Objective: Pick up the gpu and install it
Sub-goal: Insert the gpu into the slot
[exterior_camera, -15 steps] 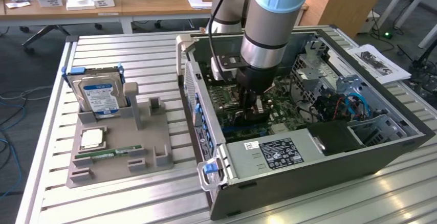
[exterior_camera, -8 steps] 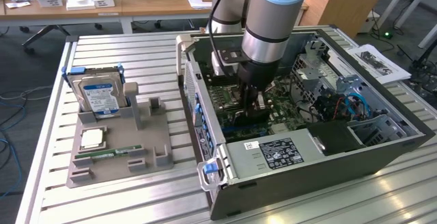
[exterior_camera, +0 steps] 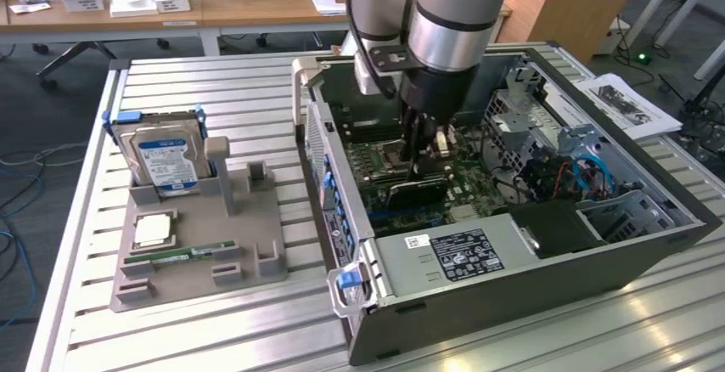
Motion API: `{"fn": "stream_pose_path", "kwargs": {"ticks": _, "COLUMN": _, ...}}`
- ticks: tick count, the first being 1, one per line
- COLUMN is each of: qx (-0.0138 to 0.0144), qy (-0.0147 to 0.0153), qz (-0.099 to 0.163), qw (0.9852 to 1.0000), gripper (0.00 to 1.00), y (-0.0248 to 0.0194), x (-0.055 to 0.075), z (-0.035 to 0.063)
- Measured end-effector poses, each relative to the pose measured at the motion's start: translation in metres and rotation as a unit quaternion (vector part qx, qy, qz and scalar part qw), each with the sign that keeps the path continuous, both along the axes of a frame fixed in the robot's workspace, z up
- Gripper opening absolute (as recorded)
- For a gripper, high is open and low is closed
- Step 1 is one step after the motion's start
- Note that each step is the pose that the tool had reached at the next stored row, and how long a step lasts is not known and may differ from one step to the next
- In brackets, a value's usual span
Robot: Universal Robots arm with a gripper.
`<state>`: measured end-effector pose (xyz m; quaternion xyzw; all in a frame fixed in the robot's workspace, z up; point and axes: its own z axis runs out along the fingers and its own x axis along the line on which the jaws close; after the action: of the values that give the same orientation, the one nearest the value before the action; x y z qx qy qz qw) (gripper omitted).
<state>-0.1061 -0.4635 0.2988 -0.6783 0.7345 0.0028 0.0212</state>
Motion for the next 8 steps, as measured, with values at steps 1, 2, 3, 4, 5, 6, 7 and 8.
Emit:
{"fn": "stream_pose_path", "kwargs": {"ticks": 1, "qx": 0.0000, "qy": -0.0001, "qz": 0.000, "qw": 1.0000, "gripper": 0.40, "y": 0.0000, "x": 0.000, "z": 0.0040}}
{"fn": "stream_pose_path", "kwargs": {"ticks": 2, "qx": 0.0000, "qy": -0.0002, "qz": 0.000, "qw": 1.0000, "gripper": 0.40, "y": 0.0000, "x": 0.000, "z": 0.0080}}
{"fn": "stream_pose_path", "kwargs": {"ticks": 3, "qx": 0.0000, "qy": -0.0003, "qz": 0.000, "qw": 1.0000, "gripper": 0.40, "y": 0.0000, "x": 0.000, "z": 0.0120}}
{"fn": "stream_pose_path", "kwargs": {"ticks": 4, "qx": 0.0000, "qy": -0.0003, "qz": 0.000, "qw": 1.0000, "gripper": 0.40, "y": 0.0000, "x": 0.000, "z": 0.0161}}
{"fn": "stream_pose_path", "kwargs": {"ticks": 5, "qx": 0.0000, "qy": -0.0004, "qz": 0.000, "qw": 1.0000, "gripper": 0.40, "y": 0.0000, "x": 0.000, "z": 0.0199}}
{"fn": "stream_pose_path", "kwargs": {"ticks": 6, "qx": 0.0000, "qy": -0.0006, "qz": 0.000, "qw": 1.0000, "gripper": 0.40, "y": 0.0000, "x": 0.000, "z": 0.0233}}
{"fn": "stream_pose_path", "kwargs": {"ticks": 7, "qx": 0.0000, "qy": -0.0007, "qz": 0.000, "qw": 1.0000, "gripper": 0.40, "y": 0.0000, "x": 0.000, "z": 0.0259}}
{"fn": "stream_pose_path", "kwargs": {"ticks": 8, "qx": -0.0002, "qy": -0.0008, "qz": 0.000, "qw": 1.0000, "gripper": 0.40, "y": 0.0000, "x": 0.000, "z": 0.0274}}
